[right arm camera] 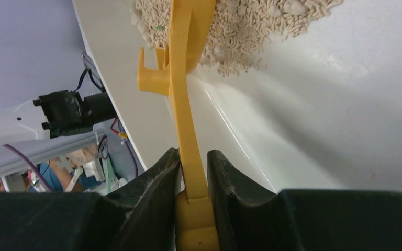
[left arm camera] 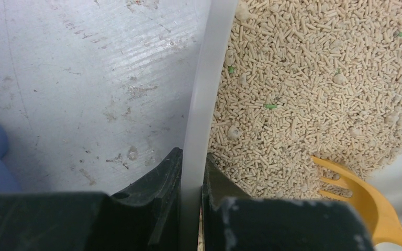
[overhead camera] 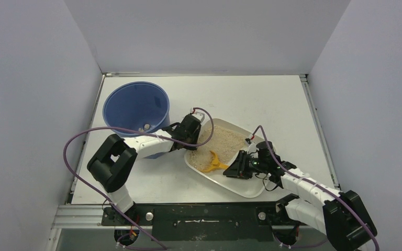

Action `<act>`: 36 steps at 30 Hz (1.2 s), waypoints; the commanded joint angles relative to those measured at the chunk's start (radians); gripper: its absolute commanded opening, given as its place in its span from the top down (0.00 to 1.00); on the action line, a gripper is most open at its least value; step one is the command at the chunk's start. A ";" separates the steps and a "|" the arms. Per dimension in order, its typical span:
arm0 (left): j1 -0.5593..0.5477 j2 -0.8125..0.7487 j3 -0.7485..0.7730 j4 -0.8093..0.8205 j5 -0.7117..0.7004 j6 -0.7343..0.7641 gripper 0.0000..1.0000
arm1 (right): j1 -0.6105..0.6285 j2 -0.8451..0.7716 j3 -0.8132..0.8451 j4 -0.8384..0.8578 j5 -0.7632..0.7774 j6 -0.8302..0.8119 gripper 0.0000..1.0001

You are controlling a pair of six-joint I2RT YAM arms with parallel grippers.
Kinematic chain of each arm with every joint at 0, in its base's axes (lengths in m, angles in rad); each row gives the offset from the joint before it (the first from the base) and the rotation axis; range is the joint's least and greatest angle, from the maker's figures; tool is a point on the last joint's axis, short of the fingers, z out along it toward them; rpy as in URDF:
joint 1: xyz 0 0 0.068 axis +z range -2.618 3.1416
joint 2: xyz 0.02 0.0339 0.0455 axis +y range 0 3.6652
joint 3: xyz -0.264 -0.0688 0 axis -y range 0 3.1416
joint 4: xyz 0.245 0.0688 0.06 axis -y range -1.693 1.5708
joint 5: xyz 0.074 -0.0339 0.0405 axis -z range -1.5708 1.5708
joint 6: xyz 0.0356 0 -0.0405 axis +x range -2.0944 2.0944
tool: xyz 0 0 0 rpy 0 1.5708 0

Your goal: Clean the litter box

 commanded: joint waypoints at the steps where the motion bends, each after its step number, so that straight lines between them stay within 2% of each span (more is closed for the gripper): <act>1: -0.042 -0.001 0.071 0.098 0.003 -0.103 1.00 | 0.010 0.083 -0.033 0.168 -0.024 0.012 1.00; 12: -0.033 -0.018 0.052 0.072 -0.097 -0.075 1.00 | -0.161 -0.081 -0.112 0.256 -0.170 0.070 1.00; 18: -0.033 -0.033 0.020 0.077 -0.103 -0.065 1.00 | -0.215 -0.093 -0.165 0.365 -0.230 0.129 1.00; 36: 0.030 -0.106 -0.053 0.016 -0.122 -0.074 1.00 | -0.347 -0.312 -0.218 0.336 -0.341 0.160 1.00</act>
